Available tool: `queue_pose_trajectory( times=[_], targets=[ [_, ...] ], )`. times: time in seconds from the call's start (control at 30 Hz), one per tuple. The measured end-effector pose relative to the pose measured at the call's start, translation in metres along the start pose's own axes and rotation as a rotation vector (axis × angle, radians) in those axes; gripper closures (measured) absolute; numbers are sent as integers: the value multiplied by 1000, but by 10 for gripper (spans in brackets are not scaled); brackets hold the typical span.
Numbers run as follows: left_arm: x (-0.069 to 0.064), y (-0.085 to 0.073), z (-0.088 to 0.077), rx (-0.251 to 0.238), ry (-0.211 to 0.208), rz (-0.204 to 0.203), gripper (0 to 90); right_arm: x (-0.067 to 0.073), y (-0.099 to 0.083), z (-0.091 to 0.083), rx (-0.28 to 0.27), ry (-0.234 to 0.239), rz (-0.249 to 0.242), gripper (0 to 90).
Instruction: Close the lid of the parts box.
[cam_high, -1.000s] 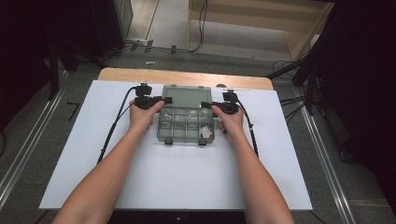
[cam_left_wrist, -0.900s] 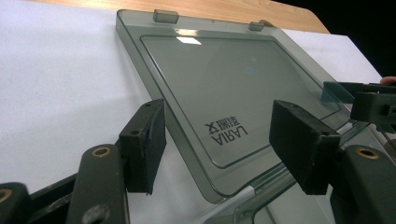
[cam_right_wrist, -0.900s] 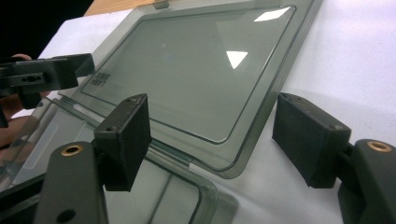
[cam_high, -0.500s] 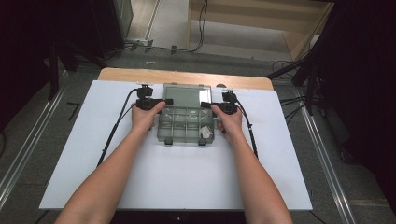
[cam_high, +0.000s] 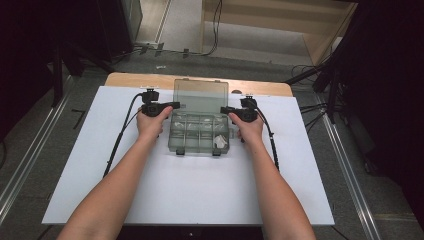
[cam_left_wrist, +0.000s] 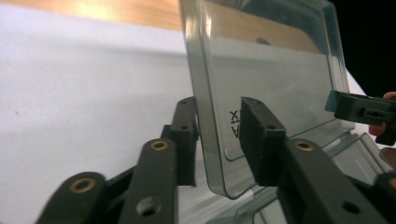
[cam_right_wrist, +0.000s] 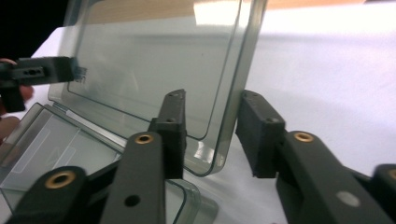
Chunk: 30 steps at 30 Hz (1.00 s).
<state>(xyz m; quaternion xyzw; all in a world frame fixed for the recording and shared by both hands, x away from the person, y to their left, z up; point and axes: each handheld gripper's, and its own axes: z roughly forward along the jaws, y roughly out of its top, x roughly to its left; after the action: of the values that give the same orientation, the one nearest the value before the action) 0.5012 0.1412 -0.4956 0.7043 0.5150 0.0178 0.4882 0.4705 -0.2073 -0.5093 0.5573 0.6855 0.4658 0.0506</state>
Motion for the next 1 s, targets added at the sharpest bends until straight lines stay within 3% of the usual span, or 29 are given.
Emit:
queue_pose_trajectory(
  times=[0.23, 0.43, 0.57, 0.7, 0.87, 1.0],
  targets=[
    [-2, 1, -11, -26, -28, 76, 771, 5, -1, -14, -41, -36, -93, 813],
    [0, 0, -15, -15, -38, 89, 789, 10, -4, -16, -55, -66, -134, 823],
    [-3, 1, -18, -4, -13, 121, 822, 13, -5, -17, -64, -79, -167, 825],
    [-4, 5, -20, -24, -5, 91, 755, 13, -7, -18, -71, -90, -188, 825],
    [-9, 17, -24, -65, 16, 108, 724, 16, -10, -18, -90, -106, -203, 825],
    [-14, 29, -25, -113, -6, 72, 725, 17, -13, -18, -110, -113, -211, 824]
  ],
)
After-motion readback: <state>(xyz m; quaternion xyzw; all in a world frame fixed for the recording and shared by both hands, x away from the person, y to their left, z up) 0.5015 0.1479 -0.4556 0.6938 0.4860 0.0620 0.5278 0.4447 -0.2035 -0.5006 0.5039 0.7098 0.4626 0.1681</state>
